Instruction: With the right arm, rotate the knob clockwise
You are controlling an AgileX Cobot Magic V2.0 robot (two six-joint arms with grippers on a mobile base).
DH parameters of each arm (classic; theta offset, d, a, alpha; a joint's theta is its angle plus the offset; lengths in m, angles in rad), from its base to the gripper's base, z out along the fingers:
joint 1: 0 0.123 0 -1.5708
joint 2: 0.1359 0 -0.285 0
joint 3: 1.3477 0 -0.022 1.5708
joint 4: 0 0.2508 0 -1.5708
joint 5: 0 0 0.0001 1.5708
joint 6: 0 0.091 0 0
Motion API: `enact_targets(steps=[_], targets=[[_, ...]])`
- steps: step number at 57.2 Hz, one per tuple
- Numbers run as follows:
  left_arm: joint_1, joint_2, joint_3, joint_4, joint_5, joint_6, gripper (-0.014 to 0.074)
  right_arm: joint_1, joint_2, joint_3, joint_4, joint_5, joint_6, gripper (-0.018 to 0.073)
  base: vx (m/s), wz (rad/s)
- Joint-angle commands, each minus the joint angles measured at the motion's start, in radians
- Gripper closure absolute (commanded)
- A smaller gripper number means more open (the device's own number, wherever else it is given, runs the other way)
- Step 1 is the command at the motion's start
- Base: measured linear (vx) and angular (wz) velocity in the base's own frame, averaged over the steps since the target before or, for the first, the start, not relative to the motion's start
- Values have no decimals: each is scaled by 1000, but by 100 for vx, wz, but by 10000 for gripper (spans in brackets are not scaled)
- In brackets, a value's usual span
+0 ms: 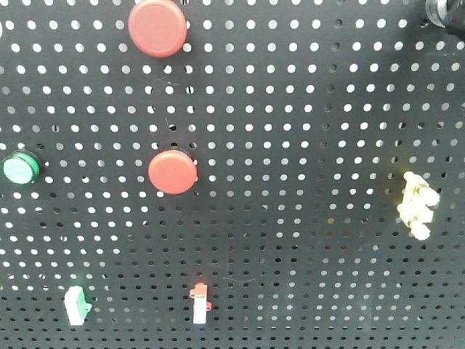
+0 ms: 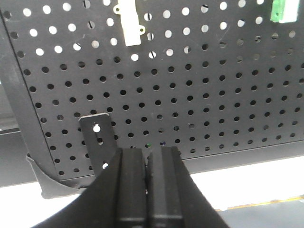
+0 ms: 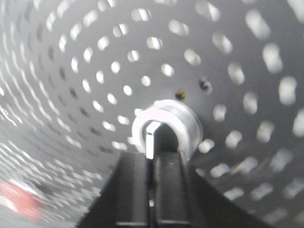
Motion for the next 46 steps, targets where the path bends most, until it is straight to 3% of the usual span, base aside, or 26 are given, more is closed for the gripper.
enact_targets(steps=[1,13,46], targets=[[-8,-16,33,-10,-82,-4,603,0,-4,-34,80,-79,62,567,0,0],[-8,-16,33,-10,-82,-4,603,0,-4,-34,194,-99,63,567,0,0],[-8,-16,33,-10,-82,-4,603,0,-4,-13,221,-92,110,567,0,0]])
